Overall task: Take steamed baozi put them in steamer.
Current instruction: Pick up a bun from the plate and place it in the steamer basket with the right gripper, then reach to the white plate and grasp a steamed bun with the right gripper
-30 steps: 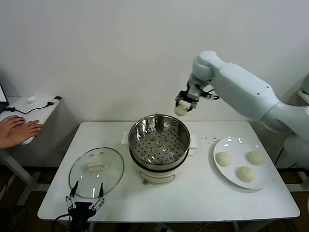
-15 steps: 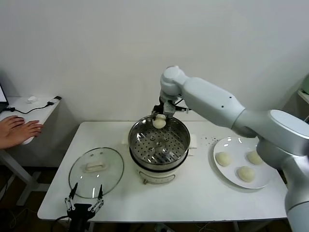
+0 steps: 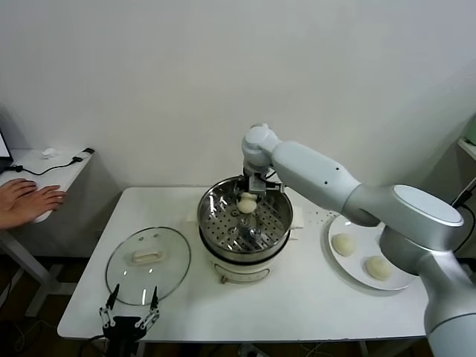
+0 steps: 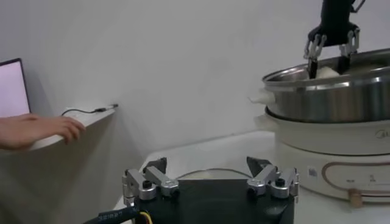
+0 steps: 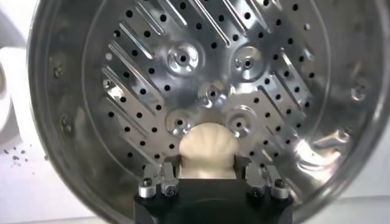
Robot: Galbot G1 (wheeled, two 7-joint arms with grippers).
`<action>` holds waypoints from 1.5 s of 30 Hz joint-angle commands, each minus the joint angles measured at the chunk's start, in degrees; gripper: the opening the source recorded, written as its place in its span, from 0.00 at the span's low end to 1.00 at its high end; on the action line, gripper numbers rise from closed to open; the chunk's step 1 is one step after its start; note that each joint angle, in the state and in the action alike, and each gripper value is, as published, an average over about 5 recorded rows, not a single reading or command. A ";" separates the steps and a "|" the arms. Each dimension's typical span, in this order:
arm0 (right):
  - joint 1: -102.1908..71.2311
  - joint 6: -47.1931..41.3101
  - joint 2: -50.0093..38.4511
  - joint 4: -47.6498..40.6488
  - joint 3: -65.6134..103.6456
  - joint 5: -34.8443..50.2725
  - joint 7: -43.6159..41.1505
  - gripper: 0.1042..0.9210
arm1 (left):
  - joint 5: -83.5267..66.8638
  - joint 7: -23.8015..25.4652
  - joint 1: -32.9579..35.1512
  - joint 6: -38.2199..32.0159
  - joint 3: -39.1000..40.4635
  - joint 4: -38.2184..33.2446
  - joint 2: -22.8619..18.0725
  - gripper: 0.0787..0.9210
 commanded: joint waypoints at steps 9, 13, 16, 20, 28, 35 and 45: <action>0.83 0.75 -0.41 0.71 1.89 0.60 -0.12 0.87 | -0.49 -0.06 0.32 0.11 0.05 0.10 -0.15 0.88; 3.08 0.75 -2.56 3.02 3.96 4.61 -1.29 0.88 | -0.46 -0.07 0.54 0.02 0.09 0.21 -0.16 0.88; 6.20 -1.64 -6.48 6.16 2.78 12.54 -2.63 0.88 | -0.46 -0.13 0.79 -0.08 0.06 0.23 -0.19 0.88; 13.31 -8.55 -14.91 11.38 -5.07 25.79 -0.13 0.88 | -0.54 -0.05 1.16 0.13 0.12 -0.15 -0.23 0.88; 25.06 -35.38 -32.54 14.80 -23.01 50.97 8.36 0.88 | -0.18 0.24 0.53 0.73 1.21 -1.72 -0.26 0.88; 22.14 -56.05 -46.34 18.98 -25.34 63.84 8.96 0.88 | -1.11 0.40 -0.15 0.90 -0.40 -2.66 -0.11 0.88; 10.61 -55.96 -49.87 16.92 -24.96 58.12 4.95 0.88 | -1.37 1.35 0.24 1.12 -1.02 -3.78 0.19 0.88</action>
